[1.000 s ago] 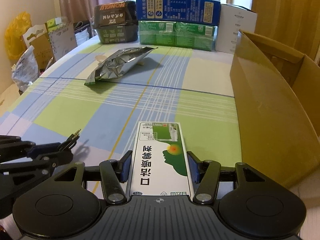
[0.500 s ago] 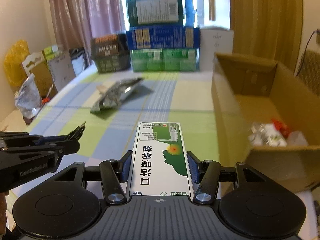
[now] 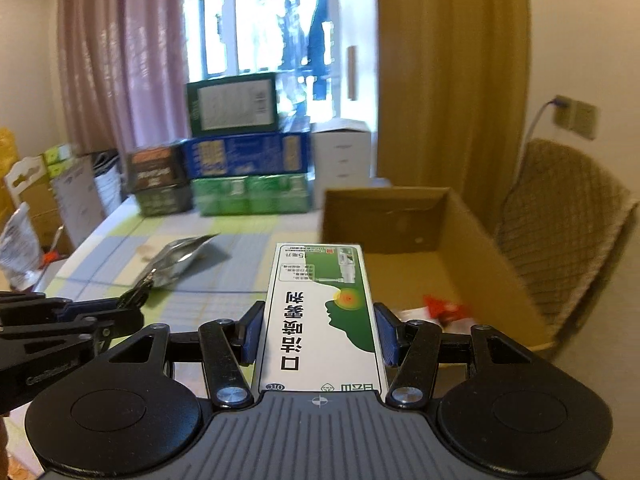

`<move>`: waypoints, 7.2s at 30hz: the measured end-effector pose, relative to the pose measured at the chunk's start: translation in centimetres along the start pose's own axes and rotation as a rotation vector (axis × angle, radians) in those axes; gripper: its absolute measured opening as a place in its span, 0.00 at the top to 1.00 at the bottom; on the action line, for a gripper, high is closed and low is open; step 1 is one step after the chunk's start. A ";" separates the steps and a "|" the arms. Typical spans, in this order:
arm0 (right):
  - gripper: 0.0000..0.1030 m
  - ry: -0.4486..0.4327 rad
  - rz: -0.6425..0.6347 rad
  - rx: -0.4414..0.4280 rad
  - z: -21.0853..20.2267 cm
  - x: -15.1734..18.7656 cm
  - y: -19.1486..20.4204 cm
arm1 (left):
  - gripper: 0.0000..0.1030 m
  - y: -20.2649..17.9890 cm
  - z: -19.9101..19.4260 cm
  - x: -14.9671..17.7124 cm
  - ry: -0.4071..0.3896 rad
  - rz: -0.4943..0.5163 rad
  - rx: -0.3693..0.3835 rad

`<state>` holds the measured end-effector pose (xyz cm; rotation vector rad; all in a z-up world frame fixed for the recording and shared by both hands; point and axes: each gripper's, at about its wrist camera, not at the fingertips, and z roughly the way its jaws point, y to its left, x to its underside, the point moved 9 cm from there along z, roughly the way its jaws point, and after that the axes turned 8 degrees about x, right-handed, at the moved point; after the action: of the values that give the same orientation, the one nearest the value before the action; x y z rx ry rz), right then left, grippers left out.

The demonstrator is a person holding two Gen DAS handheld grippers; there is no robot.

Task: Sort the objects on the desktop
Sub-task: 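Carry the cable in left tool while right tool carries the medicine box to the cardboard box, then open left tool dropping the cable while right tool releases the medicine box into the box, then bring both open tools back over the table toward the foil bag and spoon, then lower left tool to the white spoon while right tool grasps the silver foil bag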

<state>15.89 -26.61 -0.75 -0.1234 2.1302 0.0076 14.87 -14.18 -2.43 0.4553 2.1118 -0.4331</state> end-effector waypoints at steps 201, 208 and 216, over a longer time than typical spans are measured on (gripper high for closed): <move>0.50 0.208 -1.565 -0.683 32.0 3.9 29.5 | 0.16 33.3 23.8 -0.1 0.487 0.681 0.251; 0.50 0.246 -1.498 -0.659 31.7 4.0 28.2 | 0.42 32.8 23.8 -0.1 0.523 0.623 0.286; 0.52 0.323 -1.376 -0.616 30.7 4.0 26.9 | 0.76 31.9 21.9 1.1 0.585 0.542 0.265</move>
<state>37.22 1.46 -21.63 -1.9917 1.8531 -0.1727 44.87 3.57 -19.20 1.4059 2.3518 -0.2773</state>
